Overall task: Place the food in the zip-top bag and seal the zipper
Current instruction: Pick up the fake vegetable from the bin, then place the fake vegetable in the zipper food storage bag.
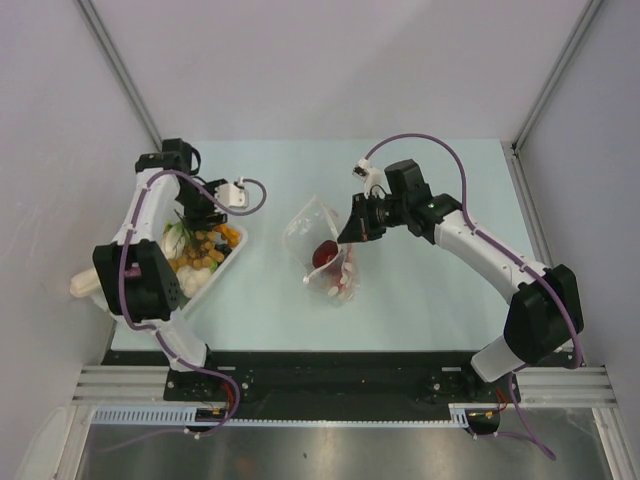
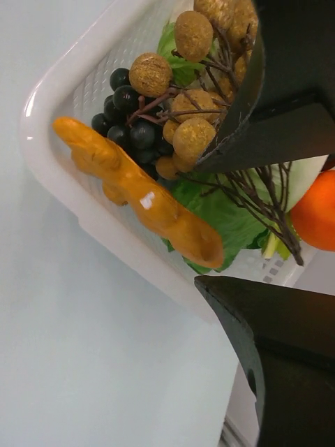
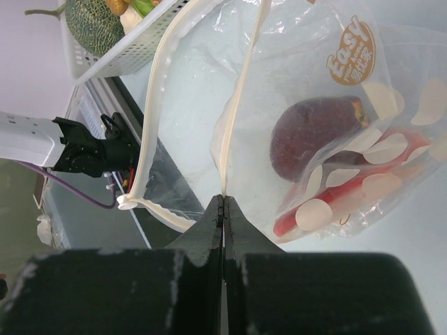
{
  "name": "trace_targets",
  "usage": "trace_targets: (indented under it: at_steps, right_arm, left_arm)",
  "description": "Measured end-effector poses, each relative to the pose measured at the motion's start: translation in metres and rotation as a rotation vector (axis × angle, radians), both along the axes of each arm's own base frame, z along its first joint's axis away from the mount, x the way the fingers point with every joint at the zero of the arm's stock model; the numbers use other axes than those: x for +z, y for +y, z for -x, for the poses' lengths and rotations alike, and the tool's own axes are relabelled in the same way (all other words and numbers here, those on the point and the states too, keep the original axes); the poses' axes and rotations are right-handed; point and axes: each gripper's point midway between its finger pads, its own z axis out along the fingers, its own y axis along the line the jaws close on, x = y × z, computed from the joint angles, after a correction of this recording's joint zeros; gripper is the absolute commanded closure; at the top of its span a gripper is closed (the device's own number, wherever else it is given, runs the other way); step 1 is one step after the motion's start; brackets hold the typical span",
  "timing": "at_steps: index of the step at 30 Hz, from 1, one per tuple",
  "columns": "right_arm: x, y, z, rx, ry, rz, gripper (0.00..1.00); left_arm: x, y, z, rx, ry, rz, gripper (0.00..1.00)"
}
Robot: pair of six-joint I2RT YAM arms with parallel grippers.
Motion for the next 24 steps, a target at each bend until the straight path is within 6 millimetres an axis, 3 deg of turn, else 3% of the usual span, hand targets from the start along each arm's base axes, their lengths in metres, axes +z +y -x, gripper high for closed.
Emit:
trace_targets:
  at_steps: [5, 10, 13, 17, 20, 24]
  right_arm:
    - [-0.001, 0.000, 0.000, 0.000, 0.001, 0.001, 1.00]
    - [-0.001, 0.000, 0.000, 0.000, 0.002, 0.002, 1.00]
    - [-0.001, -0.001, 0.000, -0.002, 0.002, 0.002, 1.00]
    - [-0.001, -0.001, -0.001, -0.004, 0.003, 0.002, 1.00]
    - [-0.001, -0.002, -0.001, -0.005, 0.003, 0.002, 1.00]
    - [-0.001, -0.003, -0.003, -0.009, 0.003, 0.002, 1.00]
  left_arm:
    - [-0.032, -0.001, 0.008, -0.084, 0.036, -0.097, 0.43]
    - [-0.049, 0.002, 0.008, -0.136, 0.034, -0.171, 0.67]
    - [-0.053, 0.004, 0.014, -0.156, 0.044, -0.193, 0.74]
    - [-0.038, 0.004, 0.016, -0.161, 0.004, -0.200, 0.78]
    - [-0.013, 0.004, 0.017, -0.157, -0.071, -0.202, 0.82]
    - [0.029, -0.003, 0.011, -0.143, -0.177, -0.171, 0.96]
